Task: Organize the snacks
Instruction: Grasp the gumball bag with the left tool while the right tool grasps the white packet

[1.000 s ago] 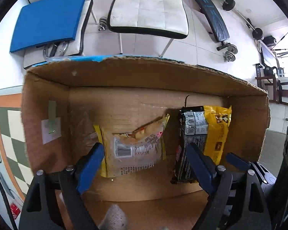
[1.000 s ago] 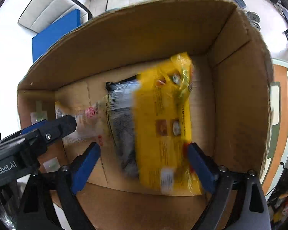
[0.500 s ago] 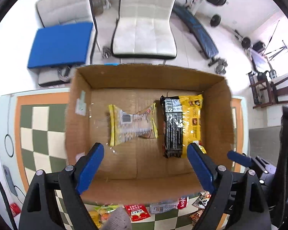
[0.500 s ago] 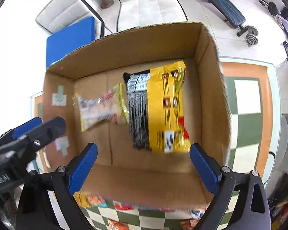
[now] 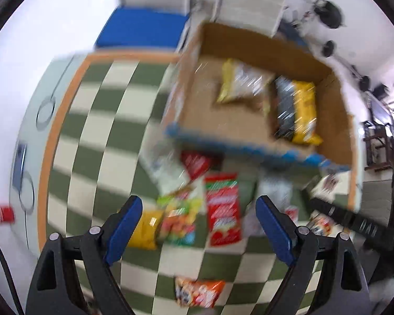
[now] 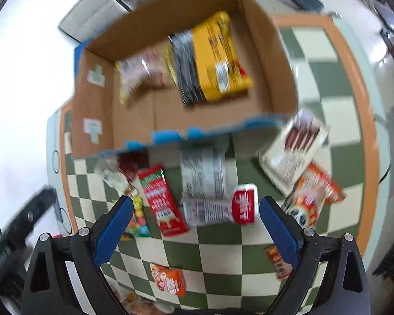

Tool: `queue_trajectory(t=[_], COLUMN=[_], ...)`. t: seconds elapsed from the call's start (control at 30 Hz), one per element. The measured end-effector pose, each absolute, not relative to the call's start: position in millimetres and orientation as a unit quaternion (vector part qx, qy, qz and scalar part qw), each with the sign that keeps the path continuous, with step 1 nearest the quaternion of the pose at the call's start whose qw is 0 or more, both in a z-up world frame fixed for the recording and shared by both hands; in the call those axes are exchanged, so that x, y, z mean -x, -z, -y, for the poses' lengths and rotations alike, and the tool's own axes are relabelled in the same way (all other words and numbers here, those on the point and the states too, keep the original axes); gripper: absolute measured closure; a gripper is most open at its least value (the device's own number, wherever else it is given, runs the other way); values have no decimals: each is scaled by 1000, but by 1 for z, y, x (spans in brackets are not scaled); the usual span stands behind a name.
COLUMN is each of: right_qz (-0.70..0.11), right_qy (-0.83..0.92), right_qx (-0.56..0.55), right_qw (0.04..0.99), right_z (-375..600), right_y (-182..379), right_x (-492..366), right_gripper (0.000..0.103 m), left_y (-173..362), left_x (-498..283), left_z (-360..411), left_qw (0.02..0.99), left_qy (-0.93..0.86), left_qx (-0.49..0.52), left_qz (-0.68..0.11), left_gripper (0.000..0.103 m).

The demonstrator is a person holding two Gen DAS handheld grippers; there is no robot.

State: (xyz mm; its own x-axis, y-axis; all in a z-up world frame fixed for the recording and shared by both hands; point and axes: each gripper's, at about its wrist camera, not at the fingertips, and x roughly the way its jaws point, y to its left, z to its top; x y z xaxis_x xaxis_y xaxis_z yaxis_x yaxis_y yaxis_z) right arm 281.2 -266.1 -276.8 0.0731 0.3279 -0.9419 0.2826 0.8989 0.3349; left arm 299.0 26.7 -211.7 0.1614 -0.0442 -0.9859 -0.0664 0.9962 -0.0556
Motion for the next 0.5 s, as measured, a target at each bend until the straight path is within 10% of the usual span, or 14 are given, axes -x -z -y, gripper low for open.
queue_trajectory(t=[0.5], right_qz=[-721], right_qy=[36], right_qx=[-180], right_qw=[669], right_z=[227], right_y=[394], right_x=[-298], right_gripper=[5], left_y=[323], left_x=[-272], left_z=[-83], left_qw=[677], left_qy=[-44], left_qx=[80], left_qz=[-730], left_gripper=[15])
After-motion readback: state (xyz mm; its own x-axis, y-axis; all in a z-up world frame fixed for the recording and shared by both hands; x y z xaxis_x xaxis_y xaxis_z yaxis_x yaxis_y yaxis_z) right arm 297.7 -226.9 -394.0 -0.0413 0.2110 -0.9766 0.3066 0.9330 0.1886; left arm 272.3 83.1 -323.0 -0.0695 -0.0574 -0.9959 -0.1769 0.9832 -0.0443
